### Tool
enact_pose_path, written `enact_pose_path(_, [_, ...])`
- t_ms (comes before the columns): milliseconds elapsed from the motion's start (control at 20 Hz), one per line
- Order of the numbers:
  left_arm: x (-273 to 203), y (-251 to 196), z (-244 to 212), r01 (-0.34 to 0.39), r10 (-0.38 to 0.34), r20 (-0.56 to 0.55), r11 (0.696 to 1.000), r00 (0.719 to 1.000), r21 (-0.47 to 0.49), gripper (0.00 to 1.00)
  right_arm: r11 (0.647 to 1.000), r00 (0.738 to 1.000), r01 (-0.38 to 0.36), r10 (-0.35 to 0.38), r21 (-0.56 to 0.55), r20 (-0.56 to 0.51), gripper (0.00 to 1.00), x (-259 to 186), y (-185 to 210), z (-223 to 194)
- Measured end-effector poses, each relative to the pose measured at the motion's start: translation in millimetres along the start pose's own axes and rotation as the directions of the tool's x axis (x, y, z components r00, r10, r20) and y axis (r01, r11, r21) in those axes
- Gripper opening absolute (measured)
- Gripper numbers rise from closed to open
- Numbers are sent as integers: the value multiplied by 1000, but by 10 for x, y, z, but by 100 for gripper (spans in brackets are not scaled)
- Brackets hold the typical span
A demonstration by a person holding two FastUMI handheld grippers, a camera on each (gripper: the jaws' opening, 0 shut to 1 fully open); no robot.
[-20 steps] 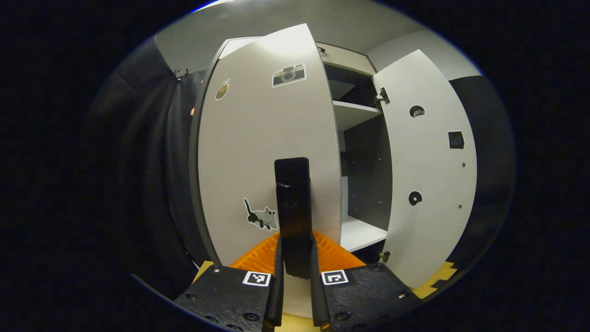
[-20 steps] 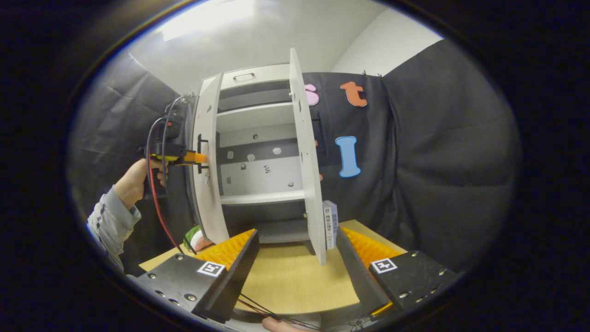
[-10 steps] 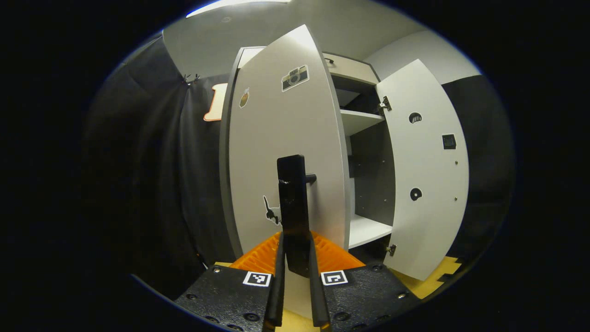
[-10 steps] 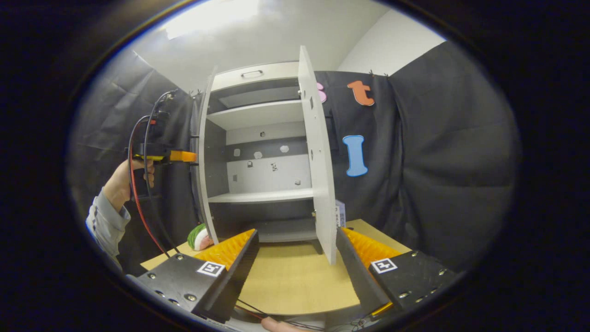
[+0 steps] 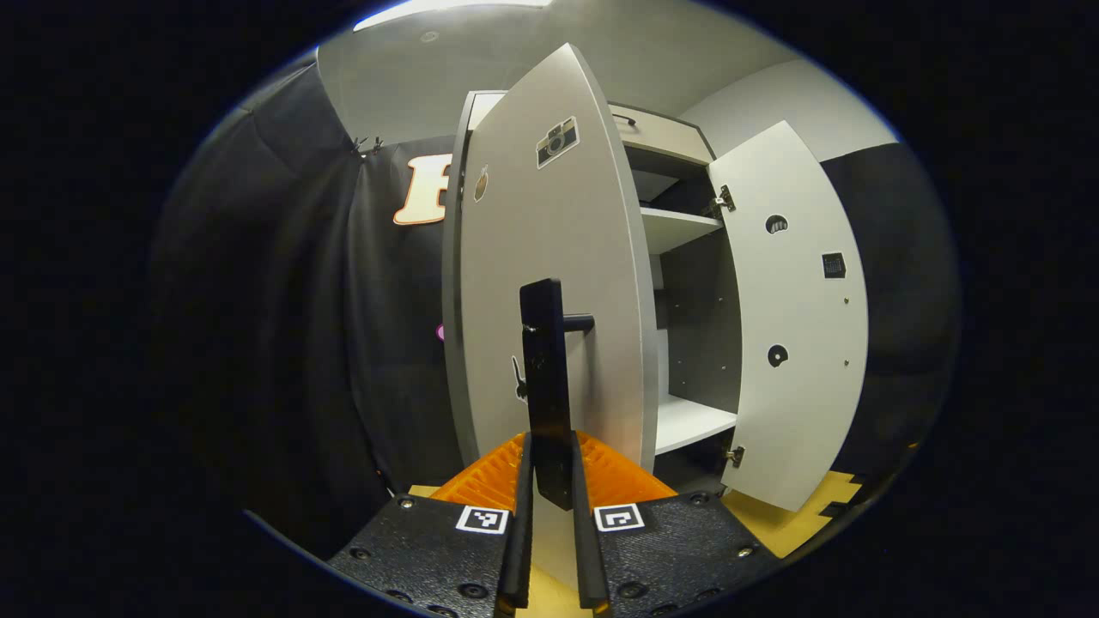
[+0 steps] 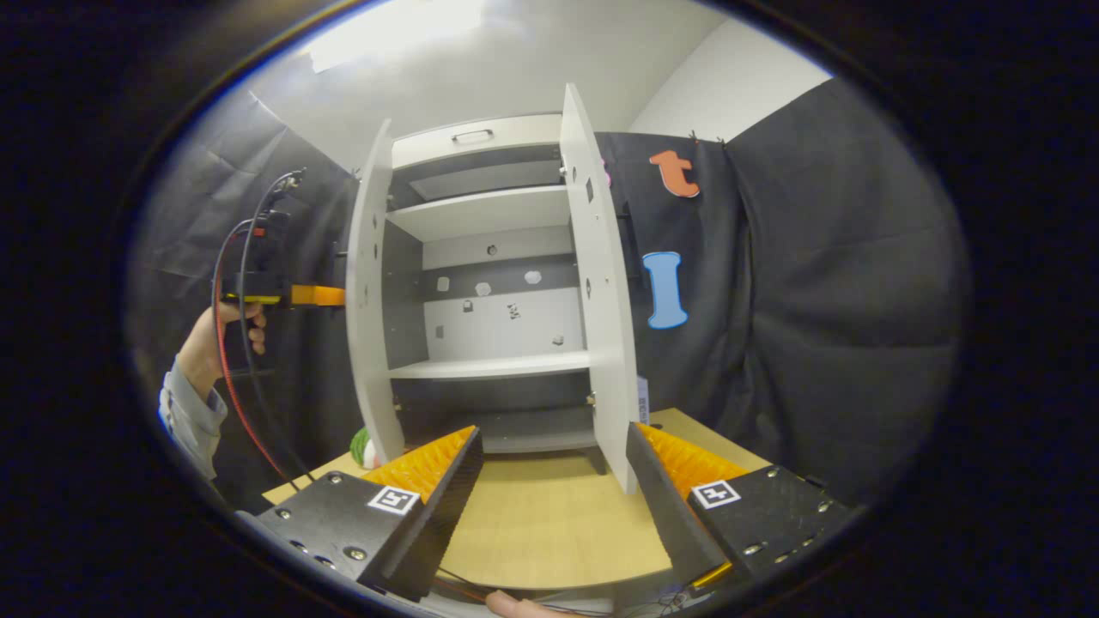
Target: Open the right door of the double-door shoe cabinet with the right hand, and open the left door with the left hand.
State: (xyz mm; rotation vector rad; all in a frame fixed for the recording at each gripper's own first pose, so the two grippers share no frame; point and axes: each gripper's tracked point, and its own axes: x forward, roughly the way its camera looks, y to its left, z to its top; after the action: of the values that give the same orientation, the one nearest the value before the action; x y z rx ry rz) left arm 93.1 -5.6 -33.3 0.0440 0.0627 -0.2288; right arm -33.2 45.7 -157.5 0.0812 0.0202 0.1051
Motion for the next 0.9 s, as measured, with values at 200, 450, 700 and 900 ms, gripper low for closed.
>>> enact_pose_path(200, [-102, 253, -3, -59, 58, 7, 998, 998, 32, 17, 1000, 1000, 10, -11, 13, 7, 99, 60, -13, 9])
enact_pose_path(450, [-213, 696, -25, -118, 118, 3, 993, 993, -13, 6, 1000, 1000, 6, -6, 19, -5, 99, 123, 67, -37])
enact_pose_path(700, [-245, 847, -38, -79, 80, 3, 995, 997, -64, 1, 1000, 1000, -3, 3, 8, -16, 99, 162, 161, -78])
enact_pose_path(900, [-243, 885, -47, -67, 67, 10, 996, 998, -51, 1, 1000, 1000, -5, 4, -13, -21, 99, 157, 218, -66])
